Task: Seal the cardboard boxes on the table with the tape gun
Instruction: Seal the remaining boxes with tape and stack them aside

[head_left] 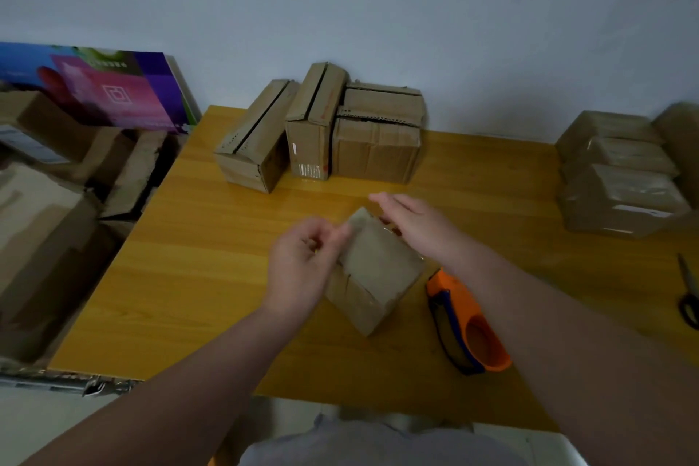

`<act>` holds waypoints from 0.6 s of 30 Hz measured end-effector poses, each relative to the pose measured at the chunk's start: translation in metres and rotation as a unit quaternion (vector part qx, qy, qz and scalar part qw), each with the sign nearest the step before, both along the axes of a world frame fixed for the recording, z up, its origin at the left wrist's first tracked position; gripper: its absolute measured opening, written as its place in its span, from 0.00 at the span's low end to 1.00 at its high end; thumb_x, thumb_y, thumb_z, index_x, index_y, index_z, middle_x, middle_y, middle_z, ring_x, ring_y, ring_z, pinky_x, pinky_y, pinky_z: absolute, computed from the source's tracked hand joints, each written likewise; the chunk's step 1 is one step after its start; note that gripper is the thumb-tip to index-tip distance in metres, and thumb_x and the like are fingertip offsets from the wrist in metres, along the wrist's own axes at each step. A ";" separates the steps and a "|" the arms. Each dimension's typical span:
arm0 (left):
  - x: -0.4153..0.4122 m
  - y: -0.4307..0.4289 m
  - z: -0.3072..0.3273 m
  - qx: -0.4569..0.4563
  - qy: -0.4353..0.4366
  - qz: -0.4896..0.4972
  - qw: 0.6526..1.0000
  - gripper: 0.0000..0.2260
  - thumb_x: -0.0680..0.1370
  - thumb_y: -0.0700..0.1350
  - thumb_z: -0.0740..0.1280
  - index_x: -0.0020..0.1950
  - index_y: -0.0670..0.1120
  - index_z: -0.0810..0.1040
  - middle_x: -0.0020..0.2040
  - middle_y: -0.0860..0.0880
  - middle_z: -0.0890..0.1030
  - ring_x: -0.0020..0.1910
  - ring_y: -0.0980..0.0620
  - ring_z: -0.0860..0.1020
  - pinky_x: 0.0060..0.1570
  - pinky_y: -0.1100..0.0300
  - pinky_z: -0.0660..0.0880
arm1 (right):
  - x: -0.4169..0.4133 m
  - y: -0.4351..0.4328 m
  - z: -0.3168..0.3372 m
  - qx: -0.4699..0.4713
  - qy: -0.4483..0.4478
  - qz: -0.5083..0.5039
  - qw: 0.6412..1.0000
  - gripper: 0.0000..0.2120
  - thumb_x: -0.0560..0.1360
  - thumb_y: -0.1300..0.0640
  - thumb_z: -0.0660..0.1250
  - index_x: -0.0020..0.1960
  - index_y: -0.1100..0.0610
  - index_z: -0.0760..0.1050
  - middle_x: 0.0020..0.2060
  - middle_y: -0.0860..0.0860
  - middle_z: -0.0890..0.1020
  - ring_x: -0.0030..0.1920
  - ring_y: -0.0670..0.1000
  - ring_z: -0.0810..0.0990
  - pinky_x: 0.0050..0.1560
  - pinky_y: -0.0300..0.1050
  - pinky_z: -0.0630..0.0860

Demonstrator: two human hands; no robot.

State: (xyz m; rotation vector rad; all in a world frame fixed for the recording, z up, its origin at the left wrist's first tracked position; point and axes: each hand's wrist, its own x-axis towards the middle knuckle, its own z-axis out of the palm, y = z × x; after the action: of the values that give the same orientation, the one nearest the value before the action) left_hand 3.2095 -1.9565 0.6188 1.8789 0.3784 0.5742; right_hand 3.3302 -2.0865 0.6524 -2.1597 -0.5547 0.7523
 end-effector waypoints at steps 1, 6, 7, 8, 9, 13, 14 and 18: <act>0.006 -0.003 0.002 -0.044 0.021 0.065 0.997 0.11 0.76 0.48 0.68 0.36 0.48 0.73 0.34 0.54 0.74 0.33 0.61 0.70 0.34 0.69 0.68 | 0.001 0.007 -0.005 0.000 0.006 -0.026 1.000 0.23 0.81 0.40 0.50 0.69 0.48 0.72 0.65 0.48 0.75 0.64 0.49 0.72 0.66 0.49 0.68; 0.036 -0.017 -0.006 -0.276 0.110 0.204 0.933 0.12 0.78 0.54 0.66 0.42 0.47 0.73 0.39 0.51 0.76 0.41 0.52 0.74 0.43 0.55 0.71 | -0.002 0.025 -0.026 -0.024 0.005 -0.063 0.998 0.26 0.80 0.38 0.53 0.50 0.57 0.81 0.48 0.55 0.83 0.51 0.56 0.80 0.58 0.54 0.75; 0.041 -0.018 -0.008 -0.301 0.115 0.228 0.919 0.12 0.78 0.55 0.66 0.42 0.47 0.73 0.41 0.50 0.77 0.43 0.50 0.75 0.46 0.53 0.73 | -0.004 0.026 -0.028 -0.035 -0.019 -0.056 0.998 0.27 0.80 0.38 0.52 0.46 0.57 0.81 0.45 0.55 0.83 0.48 0.56 0.80 0.55 0.52 0.75; 0.045 -0.018 -0.009 -0.316 0.118 0.246 0.909 0.13 0.77 0.56 0.66 0.42 0.47 0.73 0.42 0.49 0.77 0.45 0.48 0.76 0.48 0.50 0.75 | -0.005 0.026 -0.027 -0.056 -0.063 -0.041 0.996 0.27 0.80 0.38 0.51 0.42 0.56 0.79 0.41 0.54 0.81 0.46 0.56 0.79 0.50 0.50 0.75; 0.047 -0.019 -0.009 -0.326 0.122 0.256 0.902 0.14 0.77 0.57 0.65 0.41 0.48 0.72 0.42 0.49 0.78 0.47 0.47 0.77 0.50 0.49 0.75 | -0.005 0.026 -0.026 -0.086 -0.113 -0.021 0.990 0.26 0.80 0.38 0.50 0.38 0.54 0.76 0.38 0.52 0.79 0.43 0.55 0.78 0.45 0.50 0.73; 0.054 -0.025 -0.007 -0.307 0.135 0.255 0.907 0.20 0.76 0.63 0.64 0.44 0.46 0.73 0.42 0.48 0.78 0.47 0.46 0.78 0.52 0.47 0.76 | -0.005 0.025 -0.018 -0.206 -0.230 0.024 0.951 0.25 0.80 0.37 0.46 0.38 0.52 0.69 0.37 0.48 0.73 0.41 0.52 0.73 0.40 0.48 0.68; 0.056 -0.026 -0.007 -0.303 0.134 0.256 0.908 0.21 0.75 0.64 0.63 0.44 0.45 0.73 0.41 0.48 0.78 0.46 0.47 0.78 0.52 0.48 0.76 | -0.004 0.025 -0.018 -0.224 -0.239 0.030 0.944 0.25 0.80 0.36 0.45 0.39 0.51 0.69 0.37 0.48 0.73 0.41 0.52 0.72 0.40 0.48 0.67; 0.058 -0.027 -0.006 -0.290 0.136 0.255 0.912 0.23 0.75 0.64 0.63 0.47 0.43 0.75 0.41 0.48 0.78 0.45 0.49 0.77 0.51 0.50 0.76 | -0.004 0.023 -0.017 -0.245 -0.216 0.039 0.944 0.29 0.79 0.33 0.43 0.58 0.49 0.75 0.52 0.51 0.78 0.50 0.53 0.75 0.44 0.49 0.70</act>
State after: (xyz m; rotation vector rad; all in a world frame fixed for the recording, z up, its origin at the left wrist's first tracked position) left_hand 3.2672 -1.9832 0.6125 1.2711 1.1199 0.4660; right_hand 3.3265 -2.0633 0.6352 -2.8124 -0.7391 0.4853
